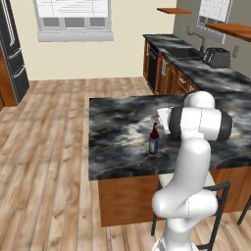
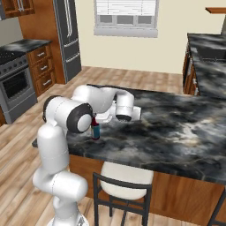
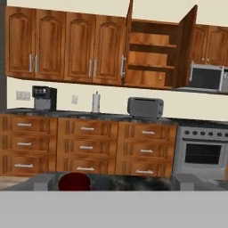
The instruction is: Get the candle and the beer from the cabinet and move them to the dining counter.
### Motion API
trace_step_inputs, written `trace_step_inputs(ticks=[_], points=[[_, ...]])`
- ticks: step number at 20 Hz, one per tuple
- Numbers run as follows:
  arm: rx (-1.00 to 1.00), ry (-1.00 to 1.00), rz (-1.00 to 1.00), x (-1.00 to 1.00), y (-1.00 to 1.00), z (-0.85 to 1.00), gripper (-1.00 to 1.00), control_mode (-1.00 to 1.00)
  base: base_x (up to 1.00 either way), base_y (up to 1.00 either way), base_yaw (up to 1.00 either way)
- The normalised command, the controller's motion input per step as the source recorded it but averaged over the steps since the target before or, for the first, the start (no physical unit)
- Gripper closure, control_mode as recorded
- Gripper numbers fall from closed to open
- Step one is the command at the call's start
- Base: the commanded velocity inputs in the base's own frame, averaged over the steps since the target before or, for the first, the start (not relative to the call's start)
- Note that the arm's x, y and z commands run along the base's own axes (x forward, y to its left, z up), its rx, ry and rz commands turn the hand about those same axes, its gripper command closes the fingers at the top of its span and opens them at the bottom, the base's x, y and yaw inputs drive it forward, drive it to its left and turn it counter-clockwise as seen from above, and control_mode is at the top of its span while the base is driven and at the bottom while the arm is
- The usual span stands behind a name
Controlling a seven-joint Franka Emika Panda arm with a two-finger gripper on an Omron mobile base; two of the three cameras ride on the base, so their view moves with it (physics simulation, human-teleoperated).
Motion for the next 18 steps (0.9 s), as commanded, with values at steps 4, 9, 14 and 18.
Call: trace_step_inputs(ticks=[4,9,14,18], points=[[0.00,0.00,-0.01,-0.11,0.00,0.54,-1.00,-1.00,0.00,0.00,0.00],[0.00,0.00,-0.05,-0.38,0.00,0.60,-1.00,-1.00,0.00,0.00,0.00],[-0.01,0.00,-0.11,-0.69,0.00,0.54,-1.00,-1.00,0.00,0.00,0.00],[-0.03,0.00,-0.29,-0.47,0.00,0.36,-1.00,-1.00,0.00,0.00,0.00]])
